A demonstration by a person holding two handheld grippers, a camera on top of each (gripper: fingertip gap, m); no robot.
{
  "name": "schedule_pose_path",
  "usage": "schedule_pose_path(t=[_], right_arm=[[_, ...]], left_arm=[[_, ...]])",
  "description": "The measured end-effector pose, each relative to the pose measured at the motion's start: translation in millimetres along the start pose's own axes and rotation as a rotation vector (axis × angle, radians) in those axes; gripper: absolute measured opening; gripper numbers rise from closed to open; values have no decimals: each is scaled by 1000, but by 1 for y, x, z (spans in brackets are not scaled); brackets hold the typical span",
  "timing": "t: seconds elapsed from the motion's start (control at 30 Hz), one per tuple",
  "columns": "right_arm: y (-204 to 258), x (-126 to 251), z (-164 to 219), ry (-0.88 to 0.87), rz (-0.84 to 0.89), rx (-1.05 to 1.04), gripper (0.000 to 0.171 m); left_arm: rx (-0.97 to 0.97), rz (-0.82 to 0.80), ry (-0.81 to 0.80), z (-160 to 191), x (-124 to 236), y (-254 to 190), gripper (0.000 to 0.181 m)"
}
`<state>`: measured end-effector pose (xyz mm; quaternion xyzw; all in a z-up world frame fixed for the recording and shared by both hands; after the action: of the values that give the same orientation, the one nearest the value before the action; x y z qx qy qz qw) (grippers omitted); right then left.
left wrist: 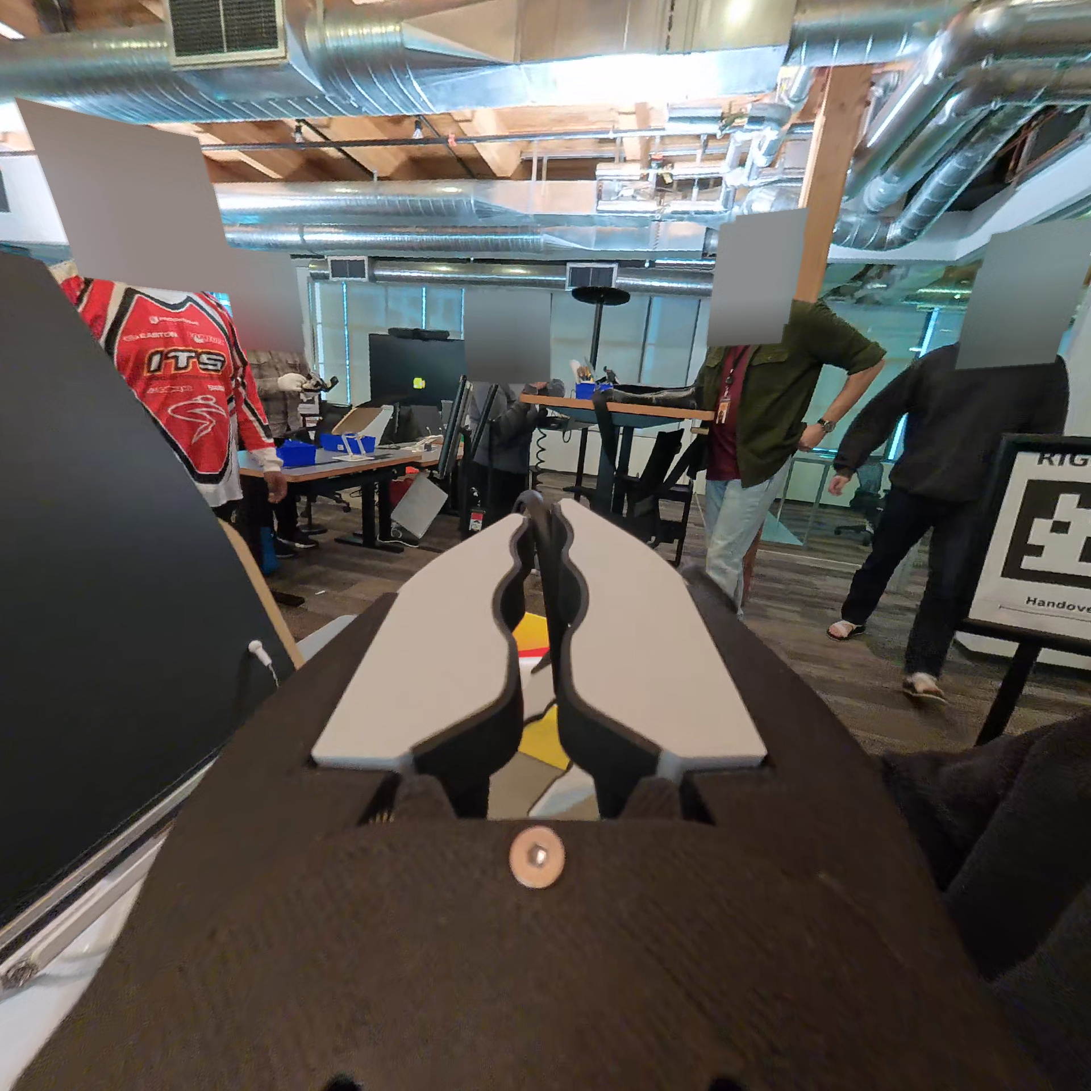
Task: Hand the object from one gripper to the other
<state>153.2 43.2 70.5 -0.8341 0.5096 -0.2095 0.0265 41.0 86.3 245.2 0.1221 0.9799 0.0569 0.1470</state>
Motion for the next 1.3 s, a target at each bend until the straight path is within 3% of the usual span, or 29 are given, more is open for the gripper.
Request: schedule_pose_path(t=[0.37, 0.77, 0.83, 0.9, 1.13, 1.3], right_arm=[[35, -49, 39, -41, -244, -228, 45], [65, -72, 51, 4, -350, -298, 35], [69, -76, 54, 11, -355, -299, 30], [71, -79, 55, 7, -353, -293, 12], [56, -70, 43, -61, -285, -294, 7], [31, -43, 18, -161, -232, -318, 6]], left_arm=[[5, 24, -75, -30, -14, -9, 7], [43, 10, -140, -38, -7, -4, 7], [44, 4, -150, -40, -4, -3, 7], [45, 0, -159, -42, -2, -2, 7], [50, -52, -170, -40, 12, 7, 7], [127, -149, -140, -8, 39, 30, 6]])
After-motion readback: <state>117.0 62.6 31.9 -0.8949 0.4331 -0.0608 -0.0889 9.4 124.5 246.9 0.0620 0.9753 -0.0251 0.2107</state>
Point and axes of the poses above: each gripper's, where its closed fingertips meet, x back along the fingers, z out of its underside, y = z × x across the jaws, the point moved 3 cm from there along x, back along the fingers, and after that the axes turned 14 degrees about -x, right-handed, at the moved point
